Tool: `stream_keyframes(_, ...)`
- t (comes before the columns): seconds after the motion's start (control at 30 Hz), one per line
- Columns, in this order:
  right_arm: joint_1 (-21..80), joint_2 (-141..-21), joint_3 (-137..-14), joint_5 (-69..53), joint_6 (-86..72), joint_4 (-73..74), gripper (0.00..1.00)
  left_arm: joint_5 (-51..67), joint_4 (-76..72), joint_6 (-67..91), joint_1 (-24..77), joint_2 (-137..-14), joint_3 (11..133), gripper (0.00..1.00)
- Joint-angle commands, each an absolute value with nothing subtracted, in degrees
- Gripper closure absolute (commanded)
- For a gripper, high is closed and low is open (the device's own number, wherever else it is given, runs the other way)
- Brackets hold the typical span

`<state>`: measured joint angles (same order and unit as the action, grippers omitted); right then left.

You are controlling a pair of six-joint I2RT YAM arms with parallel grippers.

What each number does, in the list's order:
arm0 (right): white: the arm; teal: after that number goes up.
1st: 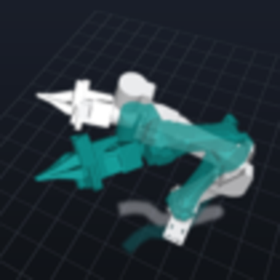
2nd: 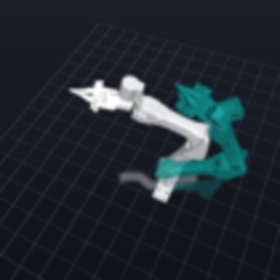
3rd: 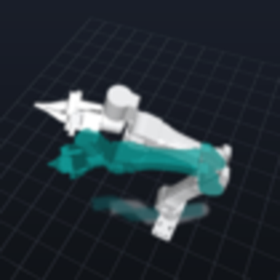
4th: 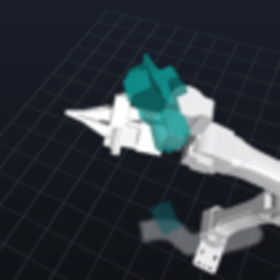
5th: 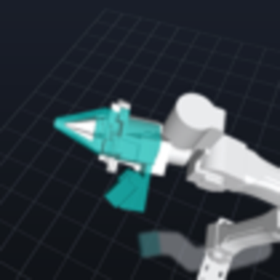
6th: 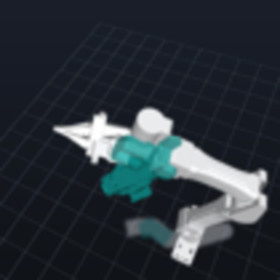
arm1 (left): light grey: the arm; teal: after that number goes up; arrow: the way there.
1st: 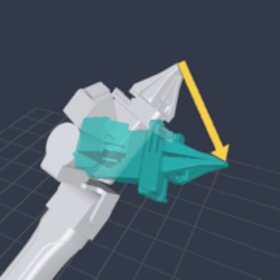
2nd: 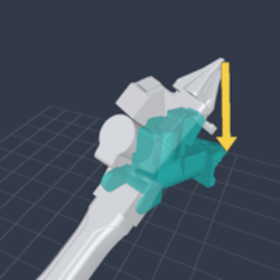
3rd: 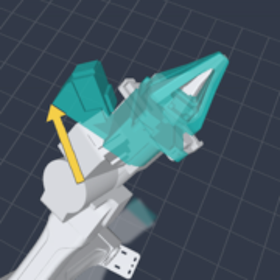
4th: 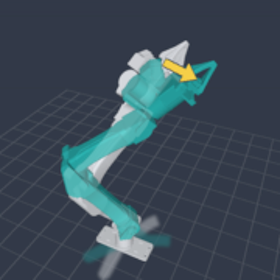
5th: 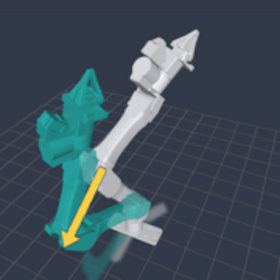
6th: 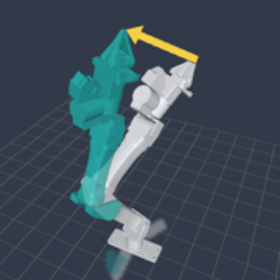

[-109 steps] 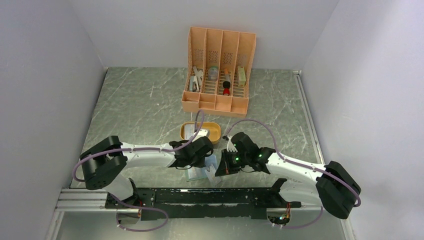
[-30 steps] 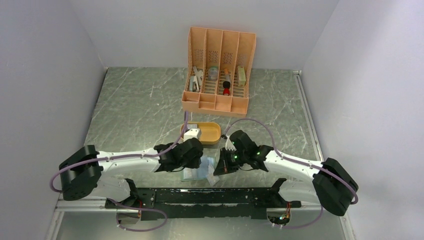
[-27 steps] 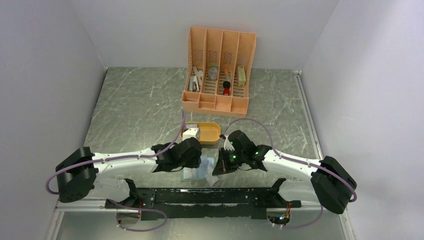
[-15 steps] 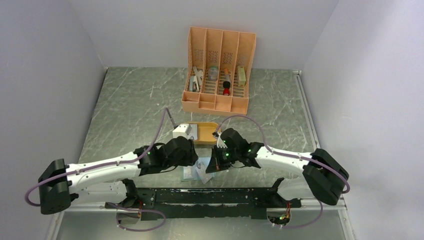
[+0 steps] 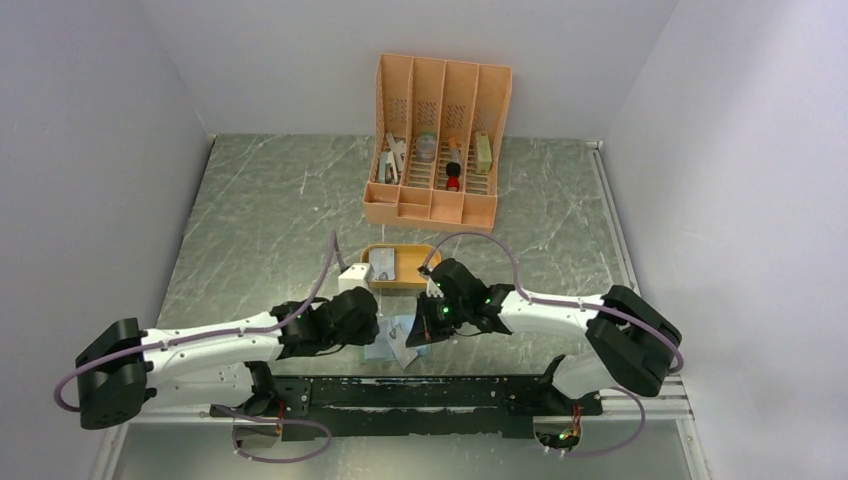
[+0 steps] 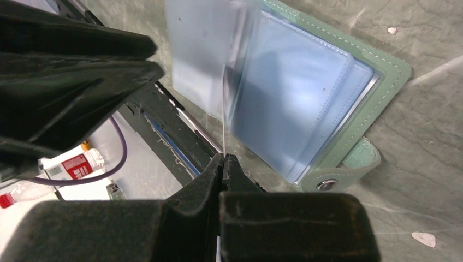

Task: Put the credit cards into the card holder
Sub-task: Turn over the card slot in the card holder.

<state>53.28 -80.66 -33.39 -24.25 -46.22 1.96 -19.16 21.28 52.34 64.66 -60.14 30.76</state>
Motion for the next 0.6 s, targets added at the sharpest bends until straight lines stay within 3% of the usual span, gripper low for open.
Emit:
stream_keyframes(0.0, 53.6, -76.9, -34.4, -20.6, -47.2, 3.1, 1.0, -21.0, 17.5, 52.6, 64.9, -63.6, 29.7, 0.76)
stream_keyframes(0.23, 52.8, -72.1, -31.6, -16.2, -50.6, 2.8, 1.0, -22.4, 16.7, 53.8, 64.9, -68.6, 28.2, 0.89)
stream_keyframes(0.57, 52.6, -75.9, -30.6, -19.2, -51.7, -2.0, 1.0, -22.9, 16.7, 54.6, 64.9, -70.2, 26.9, 0.94)
